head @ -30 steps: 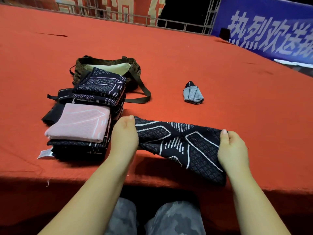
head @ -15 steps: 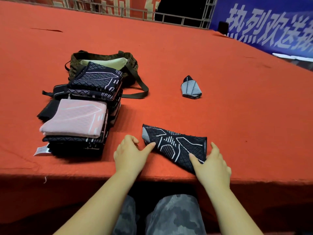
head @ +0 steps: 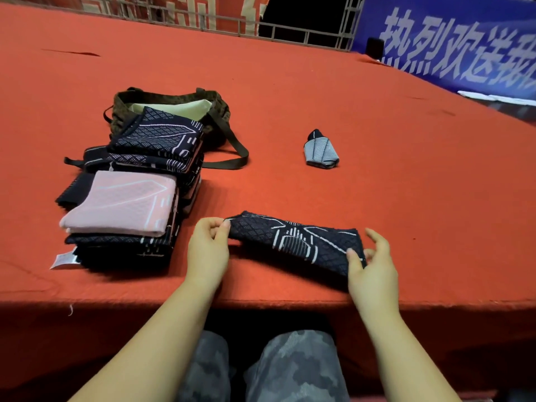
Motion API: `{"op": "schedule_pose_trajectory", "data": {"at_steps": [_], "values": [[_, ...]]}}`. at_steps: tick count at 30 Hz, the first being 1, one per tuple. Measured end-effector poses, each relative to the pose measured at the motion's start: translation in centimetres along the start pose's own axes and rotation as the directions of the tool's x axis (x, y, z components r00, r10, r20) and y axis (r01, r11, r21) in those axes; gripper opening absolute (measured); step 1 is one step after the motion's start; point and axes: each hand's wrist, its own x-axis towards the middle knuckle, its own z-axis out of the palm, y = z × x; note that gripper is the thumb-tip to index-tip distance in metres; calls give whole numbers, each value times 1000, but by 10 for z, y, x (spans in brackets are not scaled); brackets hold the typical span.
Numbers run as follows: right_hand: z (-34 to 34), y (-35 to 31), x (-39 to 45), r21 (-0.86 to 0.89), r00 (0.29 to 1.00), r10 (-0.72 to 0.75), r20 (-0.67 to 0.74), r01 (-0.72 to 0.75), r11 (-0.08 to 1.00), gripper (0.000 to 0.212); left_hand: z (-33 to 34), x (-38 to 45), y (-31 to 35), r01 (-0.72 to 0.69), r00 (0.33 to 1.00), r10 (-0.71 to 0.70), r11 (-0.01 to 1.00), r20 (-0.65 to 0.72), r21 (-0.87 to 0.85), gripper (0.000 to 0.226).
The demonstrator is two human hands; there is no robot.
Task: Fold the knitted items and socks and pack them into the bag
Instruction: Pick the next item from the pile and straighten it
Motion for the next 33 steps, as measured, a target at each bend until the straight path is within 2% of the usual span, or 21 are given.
{"op": "schedule_pose_trajectory", "data": {"at_steps": [3, 5, 7, 9, 11, 14, 16, 19, 20, 21, 23, 25, 27, 28, 30, 31, 32, 33], "values": [[-8, -5, 5, 70, 993, -94, -71, 99, 993, 42, -9, -4, 8, -217, 972, 224, 971, 71, -103, 12], [-9, -5, 7, 53, 993, -101, -59, 104, 993, 41, -17, -5, 7, -255, 945, 273, 960, 180, -119, 5], [-7, 1, 5, -50, 999, -16, 41, 18, 999, 43, -25, -3, 2, -175, 923, 179, 984, 340, -42, 23], [-4, 11, 0, -161, 990, 70, 124, -49, 986, 46, -32, -4, 2, -96, 901, 5, 978, 434, 187, 35], [-1, 16, -5, -194, 982, 117, 147, -87, 977, 48, -31, -6, 3, -94, 906, -98, 903, 412, 419, 30], [1, 15, -5, -192, 984, 107, 144, -79, 978, 46, -23, -6, 9, -134, 918, -100, 831, 383, 540, 18], [0, 12, -3, -135, 993, 34, 113, -18, 991, 41, -19, -8, 11, -230, 910, 8, 841, 415, 490, 17], [-5, 9, -5, -29, 989, -148, -1, 148, 989, 36, -21, -13, 15, -427, 881, 310, 846, 359, 318, 21], [-6, 10, -5, -25, 985, -172, -19, 172, 985, 36, -21, -14, 13, -456, 869, 349, 840, 351, 294, 22], [-5, 12, -6, -43, 985, -173, -12, 172, 984, 36, -21, -14, 10, -462, 864, 347, 834, 364, 302, 23], [0, 18, -6, -166, 993, -112, 32, 116, 979, 38, -20, -13, -1, -422, 874, 237, 802, 425, 422, 25], [6, 20, -8, -329, 998, -66, 17, 67, 942, 41, -18, -13, -9, -404, 892, 159, 699, 423, 590, 28], [14, 14, -14, -349, 984, -177, 19, 173, 921, 41, -16, -15, -10, -473, 879, 280, 624, 387, 622, 30], [19, 8, -16, -325, 965, -256, 54, 260, 909, 39, -13, -17, -7, -546, 837, 382, 583, 390, 601, 33], [30, -8, -18, -270, 920, -329, 211, 378, 885, 38, -1, -19, 1, -714, 698, 524, 449, 489, 537, 40], [37, -16, -18, -251, 892, -324, 315, 408, 878, 39, 7, -21, 7, -758, 652, 478, 392, 589, 521, 44], [42, -21, -18, -244, 861, -308, 405, 426, 871, 42, 13, -24, 11, -768, 639, 370, 355, 674, 533, 47], [47, -23, -16, -262, 837, -272, 474, 429, 865, 45, 17, -23, 9, -742, 659, 227, 351, 718, 570, 52]]}}
